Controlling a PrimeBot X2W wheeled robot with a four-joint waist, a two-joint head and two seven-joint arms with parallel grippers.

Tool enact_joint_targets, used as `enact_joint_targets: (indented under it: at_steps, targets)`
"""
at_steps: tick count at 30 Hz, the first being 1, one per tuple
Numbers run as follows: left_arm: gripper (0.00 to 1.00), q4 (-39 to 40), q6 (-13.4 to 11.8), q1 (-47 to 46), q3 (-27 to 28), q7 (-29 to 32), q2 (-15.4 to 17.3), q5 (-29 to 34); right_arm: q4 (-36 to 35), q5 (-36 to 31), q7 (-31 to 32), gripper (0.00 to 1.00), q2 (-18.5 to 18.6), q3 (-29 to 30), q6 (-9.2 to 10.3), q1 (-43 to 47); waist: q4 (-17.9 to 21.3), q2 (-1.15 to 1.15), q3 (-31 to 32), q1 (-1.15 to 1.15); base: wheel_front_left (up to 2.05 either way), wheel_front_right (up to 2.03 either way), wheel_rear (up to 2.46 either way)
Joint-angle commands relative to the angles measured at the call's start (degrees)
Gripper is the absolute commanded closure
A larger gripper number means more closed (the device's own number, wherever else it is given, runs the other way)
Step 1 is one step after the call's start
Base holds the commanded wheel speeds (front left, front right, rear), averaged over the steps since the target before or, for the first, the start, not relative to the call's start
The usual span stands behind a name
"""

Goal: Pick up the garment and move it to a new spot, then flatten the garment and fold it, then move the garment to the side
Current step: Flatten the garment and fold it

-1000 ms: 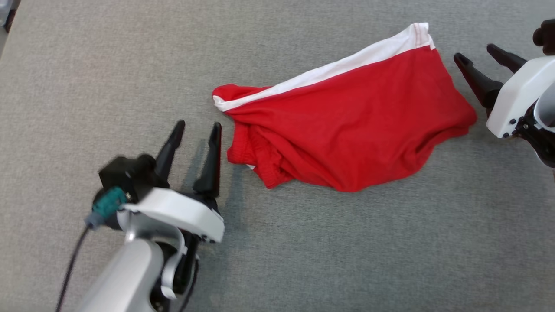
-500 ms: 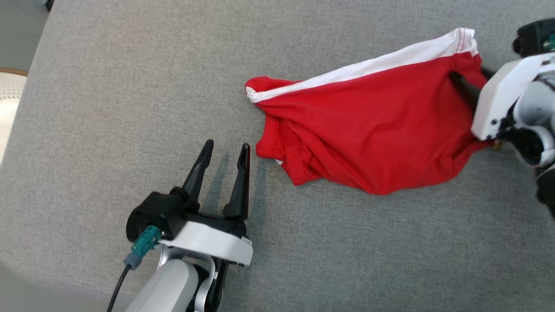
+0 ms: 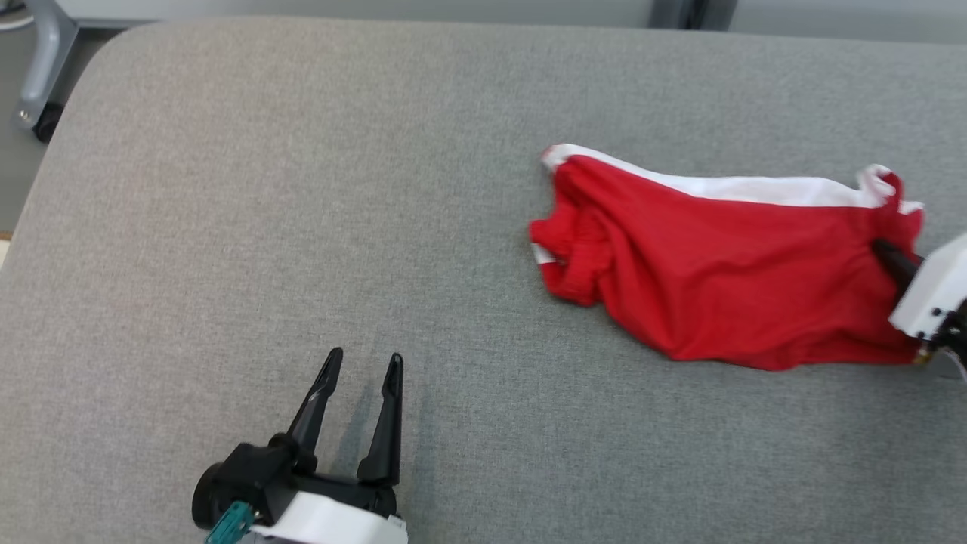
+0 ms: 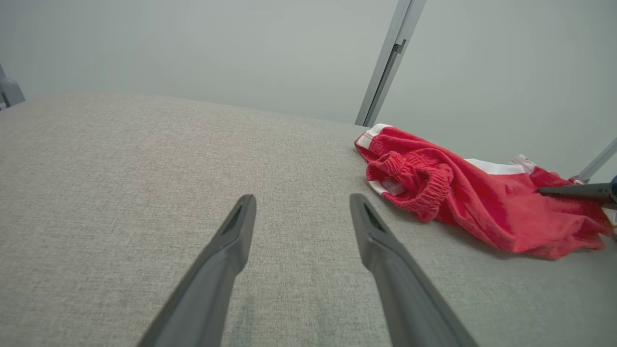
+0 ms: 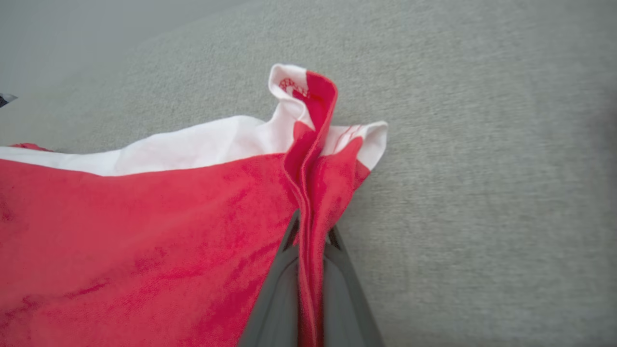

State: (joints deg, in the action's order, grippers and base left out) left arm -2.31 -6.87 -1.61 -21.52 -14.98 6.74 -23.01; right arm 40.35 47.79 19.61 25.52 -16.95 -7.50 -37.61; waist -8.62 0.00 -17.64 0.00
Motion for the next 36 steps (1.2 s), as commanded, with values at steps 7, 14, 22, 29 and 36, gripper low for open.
enact_joint_targets:
  at_steps: [7,14,22,29,36]
  targets:
    - [0.00,1.84,3.64,4.98,3.96,-0.27,-2.59,2.49,-1.93,2.13,-2.51,1.00,-1.05,6.15,0.01,0.09,0.08,0.00,3.22,0.00,0.00,0.00,0.00]
    - [0.00,2.39,4.88,6.39,5.58,-0.27,-3.70,2.86,-16.38,4.02,1.22,1.00,-10.91,5.66,0.01,3.25,-1.84,0.00,2.58,0.00,0.00,0.00,0.00]
    - [0.00,1.70,4.38,3.61,1.92,-0.26,-3.71,0.56,-12.45,-10.41,-2.55,1.00,-21.89,7.89,0.00,1.67,-5.63,0.00,1.17,0.00,0.00,0.00,0.00]
    - [0.00,1.11,3.78,4.35,2.02,-0.26,-3.76,-0.04,-7.84,-10.76,-8.27,1.00,-22.45,3.77,0.00,2.68,-7.79,0.00,2.99,0.00,0.00,0.00,0.00]
    - [0.00,0.51,4.07,5.42,2.25,-0.26,-3.75,-0.43,-6.30,-10.23,-15.44,0.00,-22.47,-5.63,0.00,3.01,-6.20,0.00,5.28,0.00,0.00,0.00,0.00]
